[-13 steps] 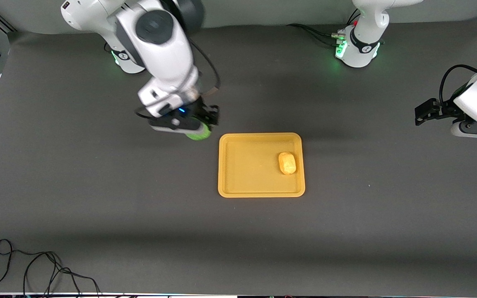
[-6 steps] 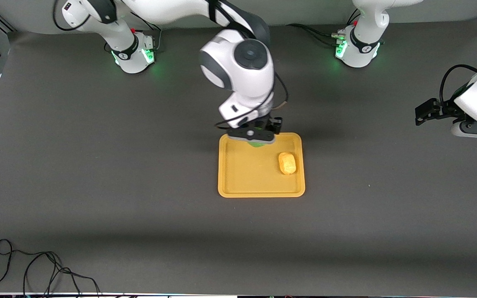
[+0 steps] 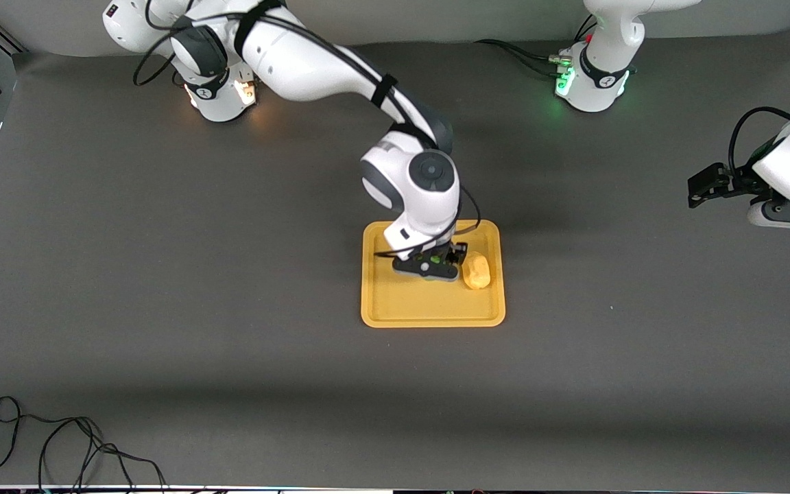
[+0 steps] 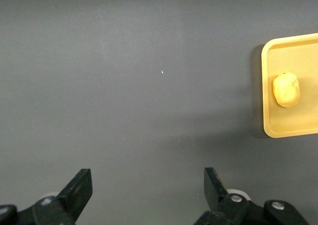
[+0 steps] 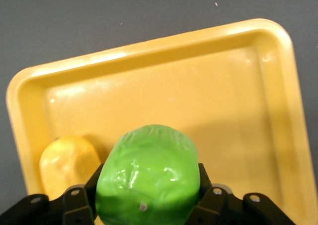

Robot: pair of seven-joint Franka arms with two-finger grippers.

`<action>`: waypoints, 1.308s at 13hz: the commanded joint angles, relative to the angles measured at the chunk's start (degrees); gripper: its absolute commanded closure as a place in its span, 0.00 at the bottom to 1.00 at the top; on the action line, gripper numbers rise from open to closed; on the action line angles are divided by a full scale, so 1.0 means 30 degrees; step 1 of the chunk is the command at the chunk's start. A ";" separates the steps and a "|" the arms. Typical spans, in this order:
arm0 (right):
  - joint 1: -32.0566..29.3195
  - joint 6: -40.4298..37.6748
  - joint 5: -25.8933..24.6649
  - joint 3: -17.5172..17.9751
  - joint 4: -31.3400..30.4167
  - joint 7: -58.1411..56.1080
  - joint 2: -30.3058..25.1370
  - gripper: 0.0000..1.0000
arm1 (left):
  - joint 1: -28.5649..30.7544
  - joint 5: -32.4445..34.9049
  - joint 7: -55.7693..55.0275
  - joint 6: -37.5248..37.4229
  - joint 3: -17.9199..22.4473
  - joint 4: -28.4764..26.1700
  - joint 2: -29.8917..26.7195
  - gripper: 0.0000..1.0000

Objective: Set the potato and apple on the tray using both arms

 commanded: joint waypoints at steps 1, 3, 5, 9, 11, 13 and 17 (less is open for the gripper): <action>0.0051 0.1960 -0.0313 -0.0077 -0.1570 0.0208 -0.0112 0.59 | 0.0051 -0.0181 -0.0162 -0.0405 -0.0001 0.0056 -0.0184 0.00; 0.0051 0.2611 -0.0429 -0.0077 -0.1780 0.0178 0.0327 0.59 | 0.0051 -0.0181 -0.0191 -0.0376 -0.0030 0.0056 -0.0184 0.00; 0.0022 0.2611 -0.0957 -0.0077 -0.1809 0.0178 0.0592 0.59 | 0.0051 -0.0181 -0.0191 -0.0405 -0.0031 0.0056 -0.0184 0.00; -0.0300 0.2032 -0.0724 -0.0019 -0.1664 0.0237 -0.0134 0.00 | 0.0051 -0.0181 -0.0163 -0.0405 -0.0060 0.0056 -0.0184 0.00; -0.0300 -0.1151 -0.0752 0.0040 -0.1459 0.0237 -0.1976 0.00 | 0.0051 -0.0181 -0.0162 -0.0376 -0.0060 0.0056 -0.0184 0.00; -0.0329 -0.3965 -0.0520 0.0041 -0.1195 0.0178 -0.4171 0.00 | 0.0051 -0.0181 -0.0133 -0.0347 -0.0060 0.0085 -0.0184 0.00; -0.0998 -0.8888 -0.0371 -0.0194 -0.1573 -0.1628 -0.8655 0.00 | 0.0051 -0.0181 -0.0133 -0.0317 -0.0060 0.0085 -0.0184 0.00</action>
